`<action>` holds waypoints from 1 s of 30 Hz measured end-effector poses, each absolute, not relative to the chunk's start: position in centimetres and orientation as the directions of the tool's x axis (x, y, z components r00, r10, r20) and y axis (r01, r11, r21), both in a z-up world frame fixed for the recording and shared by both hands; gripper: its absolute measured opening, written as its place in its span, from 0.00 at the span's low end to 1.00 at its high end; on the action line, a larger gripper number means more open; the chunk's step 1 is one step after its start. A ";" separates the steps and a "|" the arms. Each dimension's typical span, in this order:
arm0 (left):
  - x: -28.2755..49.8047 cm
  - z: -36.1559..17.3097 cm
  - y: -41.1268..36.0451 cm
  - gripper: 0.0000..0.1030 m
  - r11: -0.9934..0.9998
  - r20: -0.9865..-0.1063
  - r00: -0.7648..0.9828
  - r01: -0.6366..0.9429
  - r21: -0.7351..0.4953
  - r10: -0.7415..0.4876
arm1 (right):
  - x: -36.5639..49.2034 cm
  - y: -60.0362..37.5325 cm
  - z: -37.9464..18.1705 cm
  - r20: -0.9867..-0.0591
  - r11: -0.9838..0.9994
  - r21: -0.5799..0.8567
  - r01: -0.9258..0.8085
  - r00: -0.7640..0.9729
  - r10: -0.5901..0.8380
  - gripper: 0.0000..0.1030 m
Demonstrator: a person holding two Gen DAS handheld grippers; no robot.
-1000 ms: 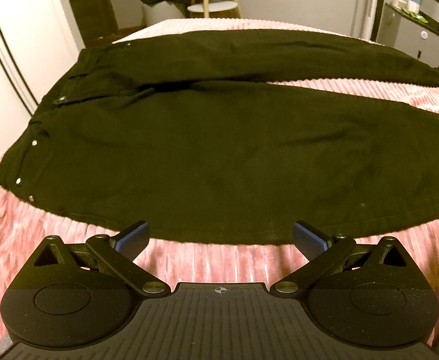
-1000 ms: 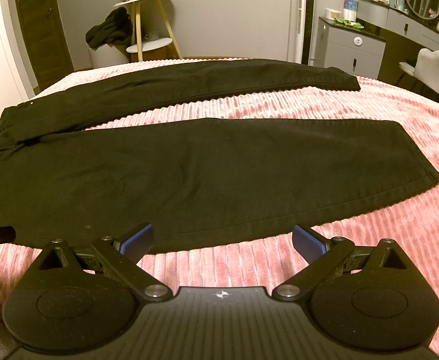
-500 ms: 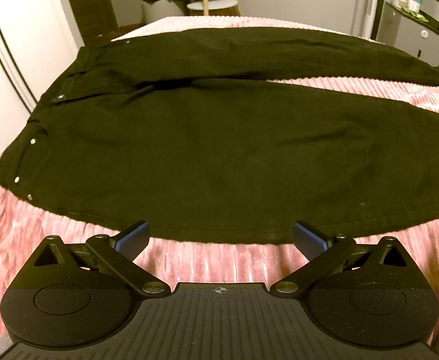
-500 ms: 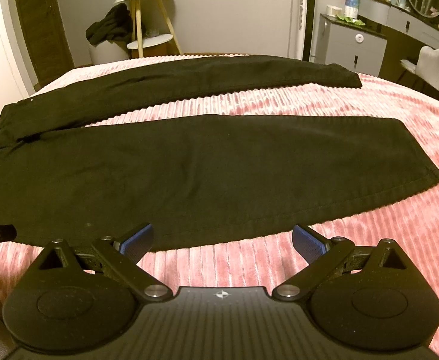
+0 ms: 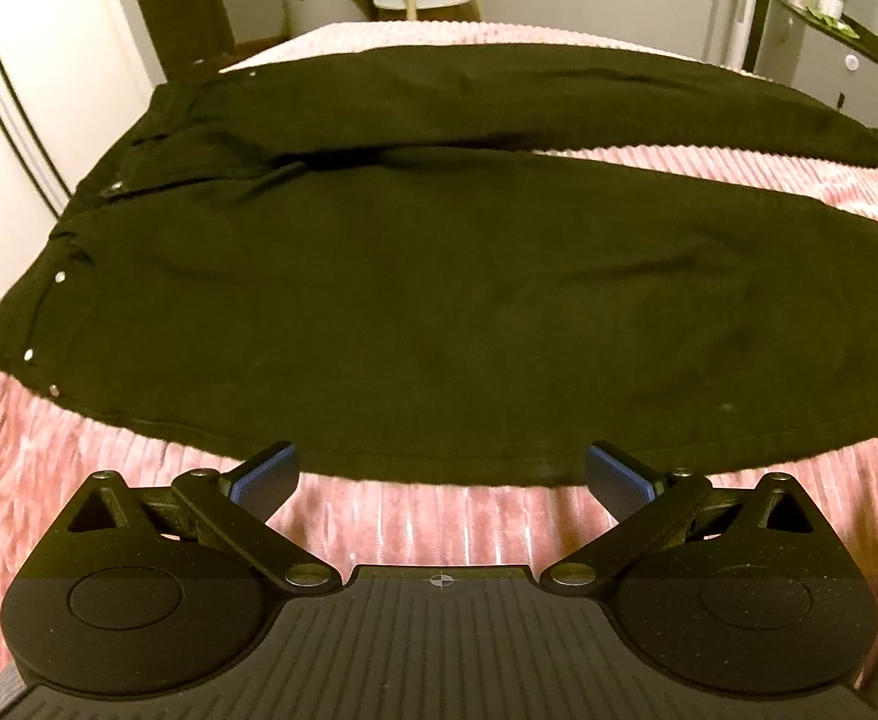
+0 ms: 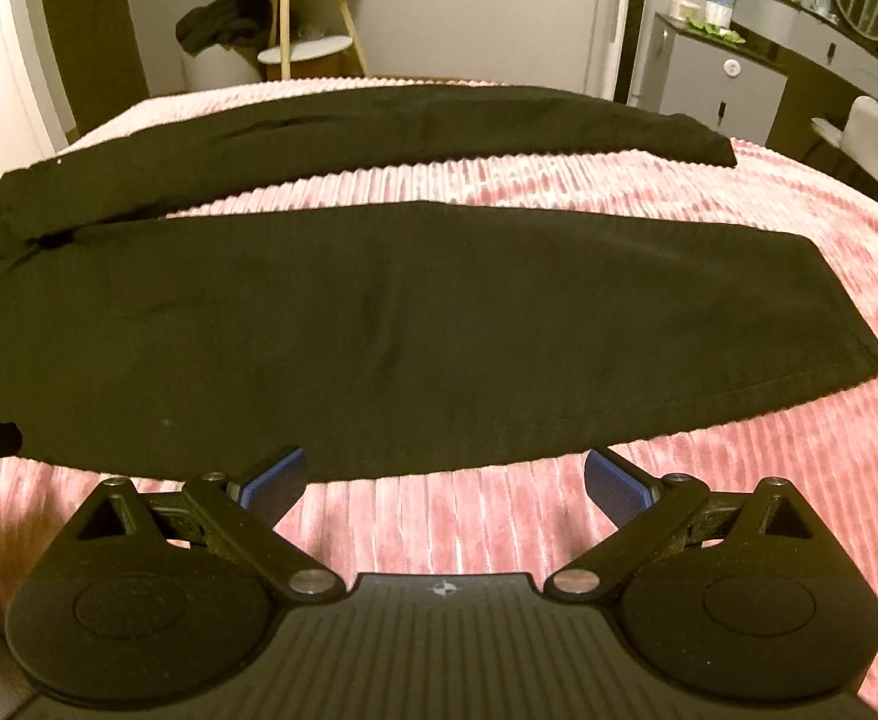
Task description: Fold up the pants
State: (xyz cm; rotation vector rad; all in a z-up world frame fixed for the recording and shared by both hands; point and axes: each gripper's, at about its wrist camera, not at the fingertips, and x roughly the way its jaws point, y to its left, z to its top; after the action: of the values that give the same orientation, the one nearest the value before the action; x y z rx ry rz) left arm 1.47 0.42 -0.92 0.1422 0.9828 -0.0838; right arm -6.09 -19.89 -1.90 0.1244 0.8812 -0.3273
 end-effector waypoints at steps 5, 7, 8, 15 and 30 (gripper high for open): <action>1.6 -1.0 0.0 1.00 0.984 -0.835 0.551 0.150 0.098 -0.001 | -5.7 -20.0 -2.1 -0.788 0.945 -0.029 0.324 0.575 -0.221 0.96; 1.7 -1.0 0.0 1.00 0.983 -0.840 0.542 0.159 0.093 -0.008 | -5.4 -20.3 -2.2 -0.799 0.946 -0.015 0.323 0.565 -0.205 0.96; 1.7 -1.0 0.0 1.00 0.983 -0.843 0.538 0.158 0.091 -0.008 | -5.4 -20.4 -2.3 -0.803 0.947 -0.006 0.321 0.563 -0.196 0.96; 5.1 0.5 0.1 1.00 0.993 -0.816 0.578 0.094 0.075 0.007 | -2.1 -23.6 -3.6 -0.843 0.917 -0.029 0.398 0.483 -0.236 0.96; 20.7 -3.4 1.6 1.00 0.948 -0.696 0.658 -0.297 0.113 0.289 | 3.3 -30.7 -1.6 -0.920 0.836 0.202 0.510 0.393 -0.017 0.90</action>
State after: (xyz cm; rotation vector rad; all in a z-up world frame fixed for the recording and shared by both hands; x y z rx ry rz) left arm 20.66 1.64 -3.44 -0.0108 0.7858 0.3321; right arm 3.31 -30.75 -1.60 0.5024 1.1280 -0.3524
